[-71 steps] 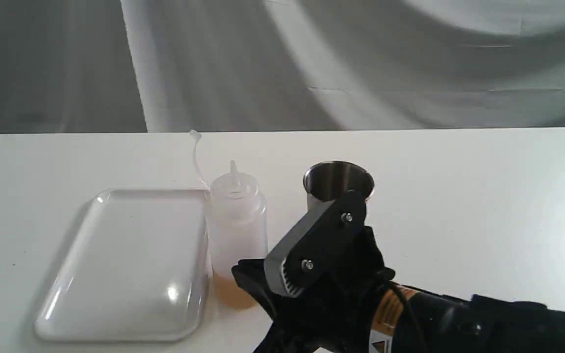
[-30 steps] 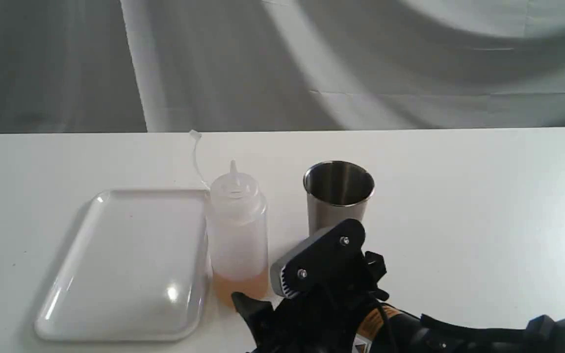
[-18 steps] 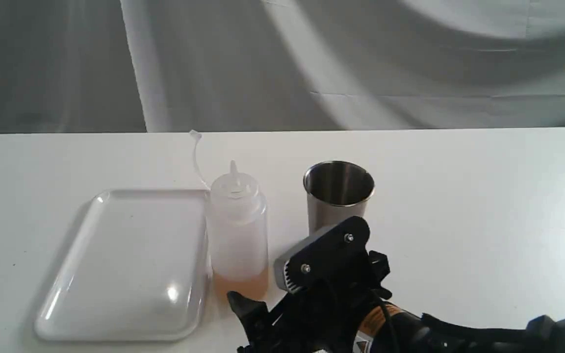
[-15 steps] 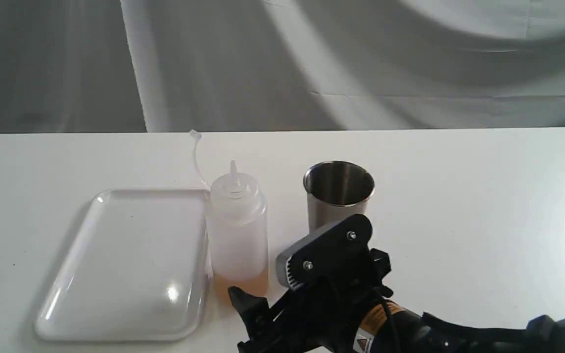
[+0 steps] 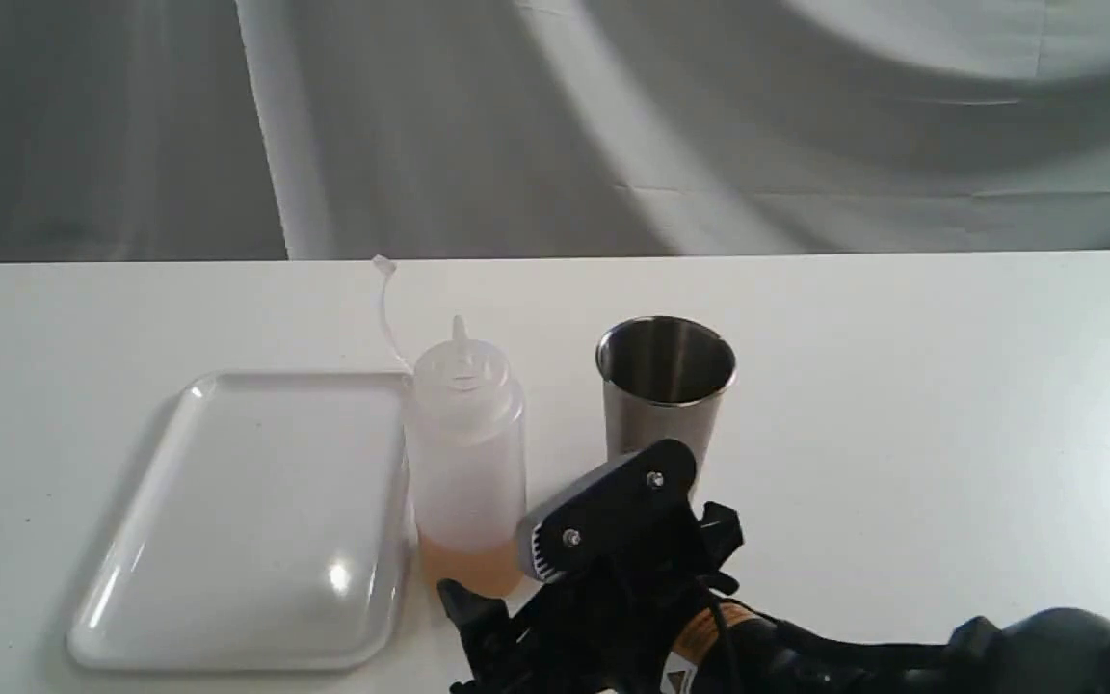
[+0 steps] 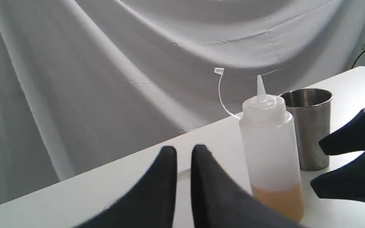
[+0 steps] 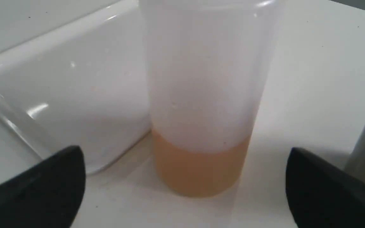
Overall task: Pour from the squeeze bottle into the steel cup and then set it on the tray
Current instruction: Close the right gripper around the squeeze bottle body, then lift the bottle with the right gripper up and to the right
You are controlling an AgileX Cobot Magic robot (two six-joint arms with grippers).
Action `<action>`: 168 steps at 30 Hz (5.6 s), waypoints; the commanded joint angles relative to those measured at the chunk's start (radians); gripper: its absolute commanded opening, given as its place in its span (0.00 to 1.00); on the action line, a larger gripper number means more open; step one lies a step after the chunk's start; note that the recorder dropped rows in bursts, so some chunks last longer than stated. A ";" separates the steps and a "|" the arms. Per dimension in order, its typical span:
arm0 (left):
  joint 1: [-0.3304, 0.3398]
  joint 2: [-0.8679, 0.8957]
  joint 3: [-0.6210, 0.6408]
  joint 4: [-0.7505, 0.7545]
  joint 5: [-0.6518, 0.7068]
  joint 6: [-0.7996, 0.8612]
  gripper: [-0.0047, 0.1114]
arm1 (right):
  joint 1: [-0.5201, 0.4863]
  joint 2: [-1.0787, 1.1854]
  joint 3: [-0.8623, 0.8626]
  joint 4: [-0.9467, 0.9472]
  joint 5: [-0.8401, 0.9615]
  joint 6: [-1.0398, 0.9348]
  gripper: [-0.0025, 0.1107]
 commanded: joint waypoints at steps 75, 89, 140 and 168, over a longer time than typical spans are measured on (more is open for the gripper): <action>0.002 0.003 0.004 -0.002 -0.006 -0.003 0.11 | -0.026 0.210 -0.256 0.080 -0.029 -0.047 0.75; 0.002 0.003 0.004 -0.002 -0.006 -0.003 0.11 | -0.026 0.213 -0.256 0.118 -0.048 -0.047 0.47; 0.002 0.003 0.004 -0.002 -0.006 -0.003 0.11 | -0.245 -0.427 -0.256 0.500 0.334 -0.824 0.42; 0.002 0.003 0.004 -0.002 -0.006 -0.003 0.11 | -0.533 -0.528 -0.256 0.106 0.379 -0.485 0.41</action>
